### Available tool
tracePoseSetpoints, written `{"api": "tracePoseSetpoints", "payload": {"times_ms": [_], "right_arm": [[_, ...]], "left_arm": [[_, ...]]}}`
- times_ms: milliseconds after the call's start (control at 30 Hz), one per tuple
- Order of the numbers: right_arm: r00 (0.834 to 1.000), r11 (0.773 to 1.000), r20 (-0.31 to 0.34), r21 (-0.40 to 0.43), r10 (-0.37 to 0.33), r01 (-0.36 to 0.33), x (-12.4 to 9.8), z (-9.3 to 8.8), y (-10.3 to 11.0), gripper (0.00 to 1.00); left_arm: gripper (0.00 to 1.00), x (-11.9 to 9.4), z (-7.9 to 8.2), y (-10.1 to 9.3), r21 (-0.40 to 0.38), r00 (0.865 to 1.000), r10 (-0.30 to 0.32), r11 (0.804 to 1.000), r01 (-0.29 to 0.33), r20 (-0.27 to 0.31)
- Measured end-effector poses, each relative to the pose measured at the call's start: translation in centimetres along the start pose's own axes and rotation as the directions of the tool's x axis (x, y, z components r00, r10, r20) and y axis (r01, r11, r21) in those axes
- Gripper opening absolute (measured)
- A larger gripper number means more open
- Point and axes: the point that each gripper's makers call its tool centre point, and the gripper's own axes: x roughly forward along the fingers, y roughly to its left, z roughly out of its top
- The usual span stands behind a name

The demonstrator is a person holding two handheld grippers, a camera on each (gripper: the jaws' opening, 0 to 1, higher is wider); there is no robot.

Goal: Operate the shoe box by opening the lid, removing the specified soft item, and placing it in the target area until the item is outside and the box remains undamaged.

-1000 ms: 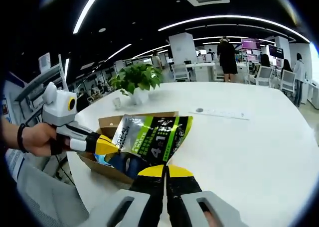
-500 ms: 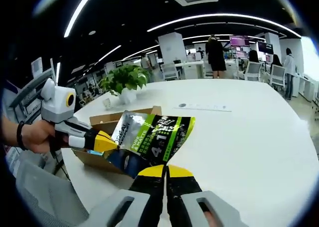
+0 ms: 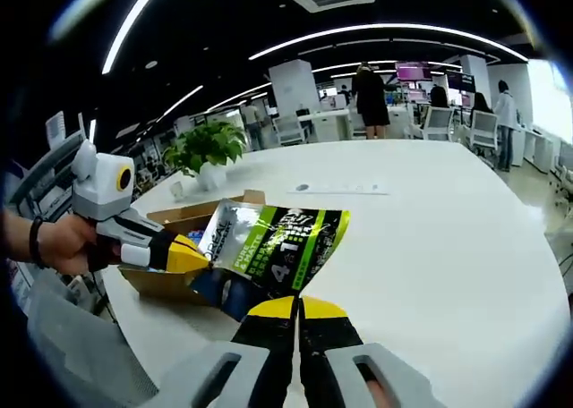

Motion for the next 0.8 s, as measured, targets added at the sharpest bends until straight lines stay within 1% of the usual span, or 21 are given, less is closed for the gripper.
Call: {"api": "tracePoseSetpoints", "payload": {"times_ms": [233,367,567,800], "right_arm": [[1.000,1.000,-0.005,0.009,-0.014,0.014,-0.3,-0.1,-1.3,0.00],[1.000,1.000,-0.008,0.010,-0.016,0.016,-0.2,-0.1,-1.8,0.00],[1.000,1.000,-0.018,0.013,-0.014,0.014,0.5,-0.1,-2.8,0.00],[0.999,1.000,-0.041,0.014,-0.008,0.009,1.3,-0.3,-3.0,0.00]], "left_arm": [[0.00,1.2,0.3,-0.7,0.019,1.000,-0.017,1.000,0.017,-0.014],[0.00,2.0,0.4,-0.7,0.023,0.999,-0.023,0.999,0.023,-0.023],[0.00,2.9,0.2,-0.6,0.031,0.999,-0.027,0.999,0.028,-0.042],[0.00,4.2,-0.2,-0.2,0.051,0.997,-0.026,0.998,0.030,-0.077]]}}
